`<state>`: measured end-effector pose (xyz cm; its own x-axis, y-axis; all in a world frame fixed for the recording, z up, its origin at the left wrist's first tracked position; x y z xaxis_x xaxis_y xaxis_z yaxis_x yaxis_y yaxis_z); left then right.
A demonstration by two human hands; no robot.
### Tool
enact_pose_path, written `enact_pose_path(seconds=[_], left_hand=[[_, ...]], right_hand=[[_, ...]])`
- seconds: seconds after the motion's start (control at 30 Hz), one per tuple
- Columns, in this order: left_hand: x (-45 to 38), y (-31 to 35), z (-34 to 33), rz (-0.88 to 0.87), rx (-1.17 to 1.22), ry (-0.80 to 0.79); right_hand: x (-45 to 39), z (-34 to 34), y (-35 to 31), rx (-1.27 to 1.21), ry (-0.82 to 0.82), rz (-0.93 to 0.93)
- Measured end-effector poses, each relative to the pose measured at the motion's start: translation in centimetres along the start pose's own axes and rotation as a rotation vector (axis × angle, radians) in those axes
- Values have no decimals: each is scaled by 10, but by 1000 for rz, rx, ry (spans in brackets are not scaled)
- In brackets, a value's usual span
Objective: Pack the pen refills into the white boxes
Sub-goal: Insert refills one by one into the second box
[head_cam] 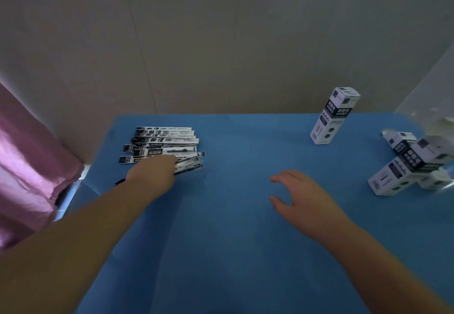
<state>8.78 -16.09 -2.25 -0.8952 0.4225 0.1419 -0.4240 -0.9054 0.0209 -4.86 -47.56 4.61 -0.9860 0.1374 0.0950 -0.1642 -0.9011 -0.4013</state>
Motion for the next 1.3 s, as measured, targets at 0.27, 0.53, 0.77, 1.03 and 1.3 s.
enact_pose_path(seconds=[0.27,0.53,0.77,1.03,1.3], left_hand=[[4,85,14,-151,51,79],[11,194,18,-212,147,73],[0,314,20,-249,173,94],[-48,479,15,-369,167,44],[-81,556,8,-398,178,-76]], right_hand=[[11,31,37,26,53,-62],[27,52,106,13,57,-73],[41,88,212,-52,20,-105],[38,139,355,31,-7,-171],[28,163,423,-31,-10,-163]])
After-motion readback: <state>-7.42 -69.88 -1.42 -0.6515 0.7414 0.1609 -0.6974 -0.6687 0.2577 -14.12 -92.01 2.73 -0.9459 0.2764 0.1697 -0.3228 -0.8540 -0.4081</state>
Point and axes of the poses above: each hand's wrist, its own x-axis away from the middle knuckle, its own z-axis out of the back of the hand, y = z × x, the point moved 7 cm from there along -x, towards the middle knuckle, and after that the axes turned 14 degrees about -z, right-handed, at the moved point
